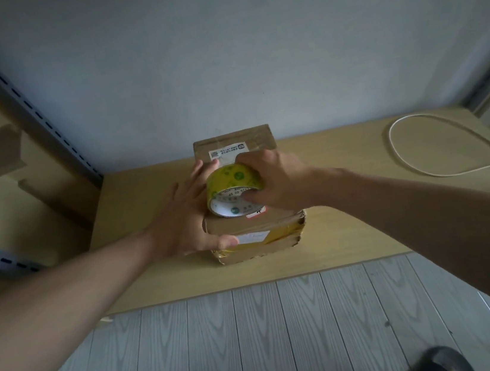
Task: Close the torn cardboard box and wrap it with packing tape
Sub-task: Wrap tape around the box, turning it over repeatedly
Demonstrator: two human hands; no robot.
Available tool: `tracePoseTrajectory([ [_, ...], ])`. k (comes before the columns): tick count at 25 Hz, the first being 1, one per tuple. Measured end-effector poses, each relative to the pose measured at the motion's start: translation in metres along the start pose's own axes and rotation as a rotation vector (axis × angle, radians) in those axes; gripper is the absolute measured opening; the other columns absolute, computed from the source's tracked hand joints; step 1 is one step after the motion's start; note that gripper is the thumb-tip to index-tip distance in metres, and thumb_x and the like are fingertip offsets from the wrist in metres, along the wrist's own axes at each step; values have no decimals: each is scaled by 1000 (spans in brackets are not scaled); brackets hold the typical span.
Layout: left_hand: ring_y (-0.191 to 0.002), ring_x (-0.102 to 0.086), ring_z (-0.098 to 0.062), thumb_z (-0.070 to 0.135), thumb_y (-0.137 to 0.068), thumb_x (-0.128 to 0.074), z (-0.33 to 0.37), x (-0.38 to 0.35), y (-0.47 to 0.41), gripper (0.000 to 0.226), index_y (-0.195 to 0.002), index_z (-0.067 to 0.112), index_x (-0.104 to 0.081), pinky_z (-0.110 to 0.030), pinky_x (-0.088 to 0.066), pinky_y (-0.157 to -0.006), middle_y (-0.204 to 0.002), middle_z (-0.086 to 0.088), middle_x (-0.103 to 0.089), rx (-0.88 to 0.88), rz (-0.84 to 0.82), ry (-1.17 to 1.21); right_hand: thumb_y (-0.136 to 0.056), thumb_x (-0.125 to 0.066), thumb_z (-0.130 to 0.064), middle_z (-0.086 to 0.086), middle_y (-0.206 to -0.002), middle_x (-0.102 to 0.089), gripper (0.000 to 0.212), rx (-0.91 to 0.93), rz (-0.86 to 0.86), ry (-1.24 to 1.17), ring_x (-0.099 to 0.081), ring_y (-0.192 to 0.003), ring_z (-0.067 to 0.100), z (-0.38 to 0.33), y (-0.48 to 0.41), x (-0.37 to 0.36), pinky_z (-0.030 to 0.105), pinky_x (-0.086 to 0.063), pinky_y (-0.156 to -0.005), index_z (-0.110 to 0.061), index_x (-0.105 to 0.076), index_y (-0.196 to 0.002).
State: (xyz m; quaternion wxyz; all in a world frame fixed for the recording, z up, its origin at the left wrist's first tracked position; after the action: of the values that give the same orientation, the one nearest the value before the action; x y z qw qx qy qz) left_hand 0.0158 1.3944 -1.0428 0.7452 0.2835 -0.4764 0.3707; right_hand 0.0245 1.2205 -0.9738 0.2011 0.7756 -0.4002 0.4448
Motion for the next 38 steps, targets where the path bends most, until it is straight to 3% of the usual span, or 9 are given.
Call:
tracePoseTrajectory([
  [5,-151,25,-7,89,-69,-53,2,0,1,133,-161,17,10,-54,-9,-125,-167,11,21,12,-4,-64,-85,-70,-16,-24,-79,-52,28,12,-28,17,-57,-72,-3,16,16,34,7,-43,-52,-34,-49,-86],
  [8,-152,23,-9,88,-70,-53,5,-3,1,133,-161,13,9,-46,-7,-127,-168,7,18,-14,8,-64,-86,-70,-21,-26,-77,-50,28,15,-36,80,-57,-68,-3,19,26,40,8,-41,-50,-36,-47,-86],
  [14,-152,25,-10,97,-67,-40,4,-4,-1,136,-161,11,8,-45,-6,-127,-168,4,17,-21,1,-84,-83,-67,-20,-17,-65,-52,19,-41,-16,234,-52,-54,6,33,42,47,21,-34,-46,-31,-51,-82],
  [16,-152,25,-9,96,-67,-41,2,-4,-1,136,-161,11,8,-45,-5,-127,-168,4,17,-18,-2,-79,-81,-71,-27,-14,-61,-51,20,-42,-19,278,-50,-51,10,35,46,51,23,-32,-45,-30,-51,-78],
  [19,-150,27,-8,98,-64,-39,-2,-4,-3,138,-160,12,10,-43,-3,-127,-168,4,20,13,-28,-85,-72,-78,-52,-7,-56,-52,41,-146,21,358,-47,-49,15,58,61,67,24,-30,-43,-23,-49,-68],
  [24,-150,28,-9,95,-62,-42,3,-5,-4,139,-160,13,12,-37,8,-123,-167,3,23,-8,-8,-80,-79,-76,-23,-6,-56,-50,31,-265,10,419,-45,-48,14,95,87,52,22,-27,-43,-23,-47,-68],
  [33,-152,23,-10,100,-64,-37,0,-8,-6,137,-162,12,2,-37,2,-122,-168,3,17,-40,39,-73,-84,-66,-14,-11,-59,-48,21,-243,-21,401,-44,-49,6,107,87,35,22,-26,-44,-24,-50,-76],
  [38,-153,24,-16,96,-67,-40,-3,-10,-6,117,-161,36,-5,-52,-5,-121,-168,4,17,-67,45,-81,-81,-62,-11,-8,-62,-54,21,-289,-37,288,-52,-53,16,121,89,15,24,-32,-44,-26,-49,-73],
])
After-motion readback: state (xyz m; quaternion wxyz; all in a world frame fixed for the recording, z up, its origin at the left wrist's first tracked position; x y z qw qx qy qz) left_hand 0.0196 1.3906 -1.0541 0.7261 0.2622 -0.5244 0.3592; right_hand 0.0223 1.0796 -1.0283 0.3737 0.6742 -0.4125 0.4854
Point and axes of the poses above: each hand's wrist, its own y-axis away from the middle knuckle, its own x-axis out of the back of the hand, z = x × y, the point moved 5 cm from there along -y, towards the middle knuckle
